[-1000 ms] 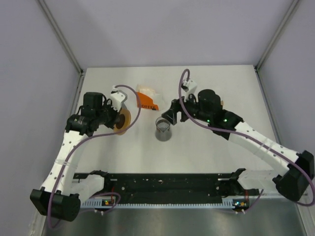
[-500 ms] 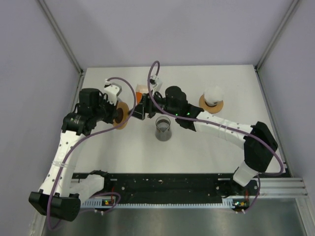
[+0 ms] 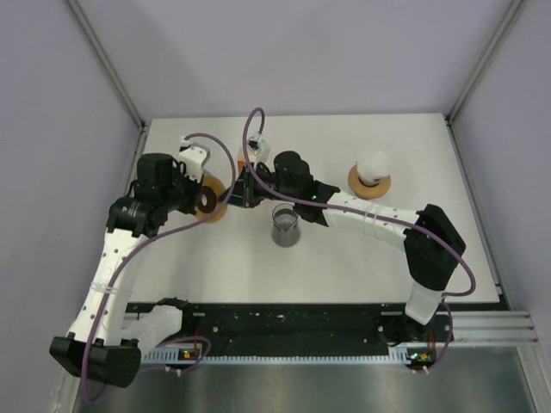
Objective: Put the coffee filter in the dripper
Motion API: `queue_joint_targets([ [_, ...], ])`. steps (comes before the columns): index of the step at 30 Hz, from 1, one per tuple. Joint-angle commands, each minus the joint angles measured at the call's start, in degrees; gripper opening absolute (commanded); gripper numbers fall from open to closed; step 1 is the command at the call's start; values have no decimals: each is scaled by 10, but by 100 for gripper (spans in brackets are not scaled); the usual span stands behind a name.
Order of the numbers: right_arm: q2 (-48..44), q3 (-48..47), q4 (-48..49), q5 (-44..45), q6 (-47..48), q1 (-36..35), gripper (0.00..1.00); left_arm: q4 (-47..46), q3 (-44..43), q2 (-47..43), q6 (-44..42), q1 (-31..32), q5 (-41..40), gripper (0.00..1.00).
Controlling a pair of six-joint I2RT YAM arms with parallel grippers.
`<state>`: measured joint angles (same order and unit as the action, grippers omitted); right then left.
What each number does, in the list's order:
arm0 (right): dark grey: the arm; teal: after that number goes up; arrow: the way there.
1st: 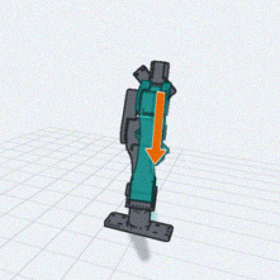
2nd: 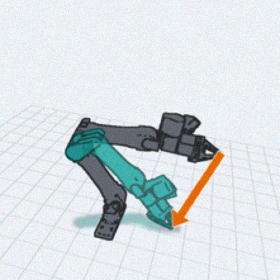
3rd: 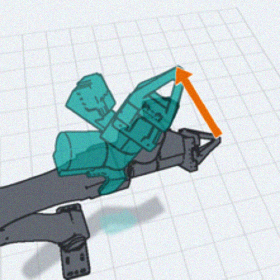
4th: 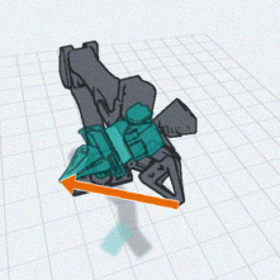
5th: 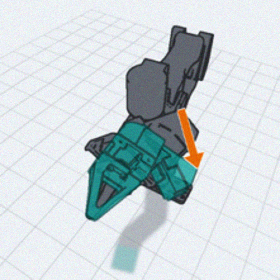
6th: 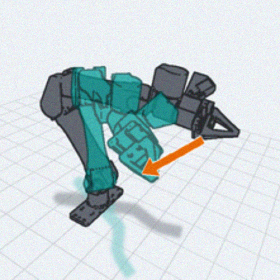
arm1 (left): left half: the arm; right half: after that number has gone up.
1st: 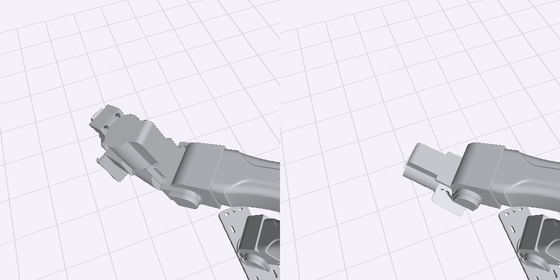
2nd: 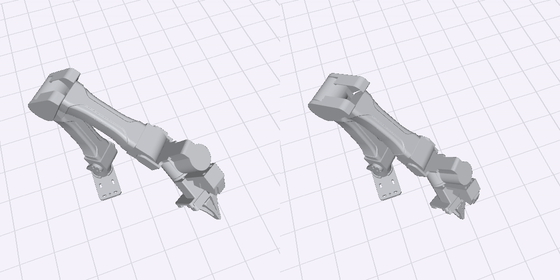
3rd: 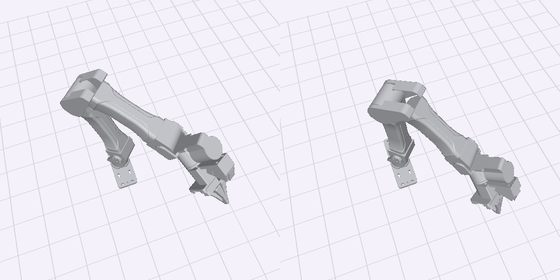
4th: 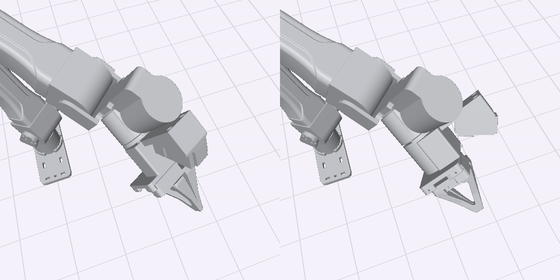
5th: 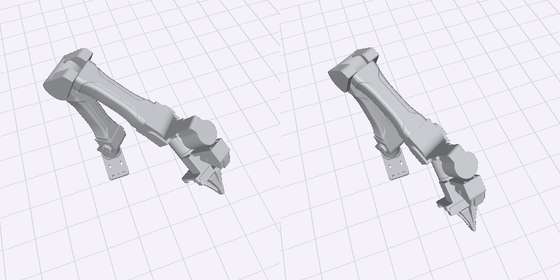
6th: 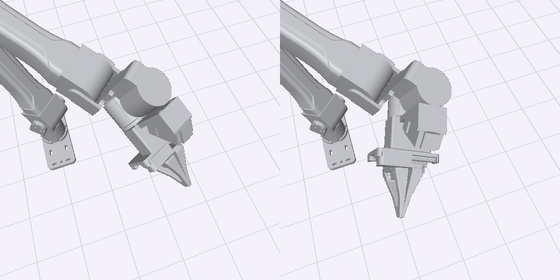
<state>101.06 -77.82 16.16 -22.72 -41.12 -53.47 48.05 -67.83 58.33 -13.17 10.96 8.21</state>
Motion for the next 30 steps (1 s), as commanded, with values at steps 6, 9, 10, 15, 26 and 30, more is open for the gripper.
queue_joint_targets([
  [6, -96, 6, -87, 138, 234, -8, 0, 41, -120, 33, 53, 3, 89, 45],
  [9, -166, 50, -73, 205, 343, -14, 0, 73, -184, 41, 78, -2, 110, 62],
  [10, -188, 70, -62, 225, 390, -20, 0, 80, -200, 45, 87, -3, 123, 66],
  [15, -282, 182, 57, 348, 660, -77, 0, 105, -264, 72, 130, -9, 200, 77],
  [26, -268, 344, 411, 552, 1218, -186, 0, 78, -314, 130, 220, -25, 358, 95],
  [30, -217, 351, 524, 578, 1342, -206, 0, 57, -288, 136, 238, -25, 376, 99],
])
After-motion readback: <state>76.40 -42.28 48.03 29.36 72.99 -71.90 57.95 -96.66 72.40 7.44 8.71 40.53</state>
